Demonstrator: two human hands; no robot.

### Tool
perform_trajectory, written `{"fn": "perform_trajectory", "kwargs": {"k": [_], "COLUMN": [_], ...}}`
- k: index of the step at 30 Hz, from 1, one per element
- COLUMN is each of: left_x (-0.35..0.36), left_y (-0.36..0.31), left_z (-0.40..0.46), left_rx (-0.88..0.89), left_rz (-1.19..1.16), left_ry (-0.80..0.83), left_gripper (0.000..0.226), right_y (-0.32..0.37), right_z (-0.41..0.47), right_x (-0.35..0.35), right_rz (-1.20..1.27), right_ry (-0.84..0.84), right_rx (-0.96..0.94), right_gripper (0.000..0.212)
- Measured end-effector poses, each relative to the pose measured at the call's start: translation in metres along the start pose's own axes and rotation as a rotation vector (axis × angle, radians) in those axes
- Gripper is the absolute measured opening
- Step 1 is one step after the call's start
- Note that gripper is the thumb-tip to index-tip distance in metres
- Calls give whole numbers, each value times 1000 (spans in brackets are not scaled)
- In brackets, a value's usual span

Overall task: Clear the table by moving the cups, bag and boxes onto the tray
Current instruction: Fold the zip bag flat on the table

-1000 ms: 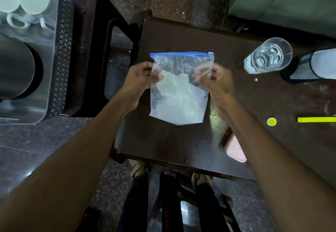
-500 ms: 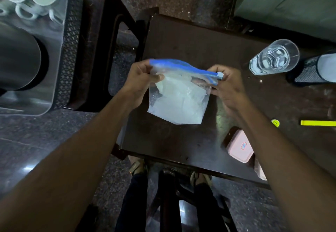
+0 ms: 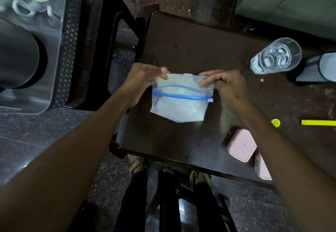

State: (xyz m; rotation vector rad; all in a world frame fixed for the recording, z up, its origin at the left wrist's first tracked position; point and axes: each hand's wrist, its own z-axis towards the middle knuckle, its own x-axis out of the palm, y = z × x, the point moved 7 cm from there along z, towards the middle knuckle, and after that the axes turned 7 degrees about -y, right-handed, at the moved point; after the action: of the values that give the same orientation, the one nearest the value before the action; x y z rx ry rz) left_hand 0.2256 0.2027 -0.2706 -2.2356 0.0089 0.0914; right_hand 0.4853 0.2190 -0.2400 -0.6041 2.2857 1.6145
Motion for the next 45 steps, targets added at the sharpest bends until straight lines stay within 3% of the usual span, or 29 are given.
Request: {"fn": "perform_trajectory", "kwargs": {"k": [1,4,6,9,14,18,23,26,28,33,36,41,45], "left_x": [1,6,7,8,24,40,55,44,39,31,27,23,25], "left_y": [-2,-1,1,1,-19,-16,4,26,31,27,10,-8,-11], "left_z": [1,1,-1,-8,-33,-42,-50,-49,-45,-37,-31,-19,-23], "left_rx": [44,119,137,196,530,631,808,761,777,806,753,657,662], "left_rz": [46,136,135,228,744,1069,1318,1443,1455,1388,1245,1190,1175], "left_ry": [-23,-61,-105,-202,-274,-211,-118,-96,-67,38,-20,-39,-25], "left_gripper": [8,27,31,31,36,60,63,67,70,67,59,51,41], "right_y": [8,34,38,21,1,20,22,1,-10,-12,-1,0,-5], "right_z": [-1,-19,-36,-58,-71,-63,-48,-45,-46,-36,-22,-10,-20], "right_x": [0,15,35,66,79,66,78,54,40,27,13,24,32], "right_rz": [-132,-456,-543,-605,-608,-545,-426,-280,-250,-170,-276,-660,-745], "right_ry": [-38,-147,-136,-39,43,-43,-23,-223,-307,-298,-332,-31,33], "right_rx": [-86,-424,-526,-461,-345,-376,-331,-188,-140,-109,-156,-261,-299], "right_gripper": [42,28,22,27,40,33,33,27,26,32,43,54,56]}}
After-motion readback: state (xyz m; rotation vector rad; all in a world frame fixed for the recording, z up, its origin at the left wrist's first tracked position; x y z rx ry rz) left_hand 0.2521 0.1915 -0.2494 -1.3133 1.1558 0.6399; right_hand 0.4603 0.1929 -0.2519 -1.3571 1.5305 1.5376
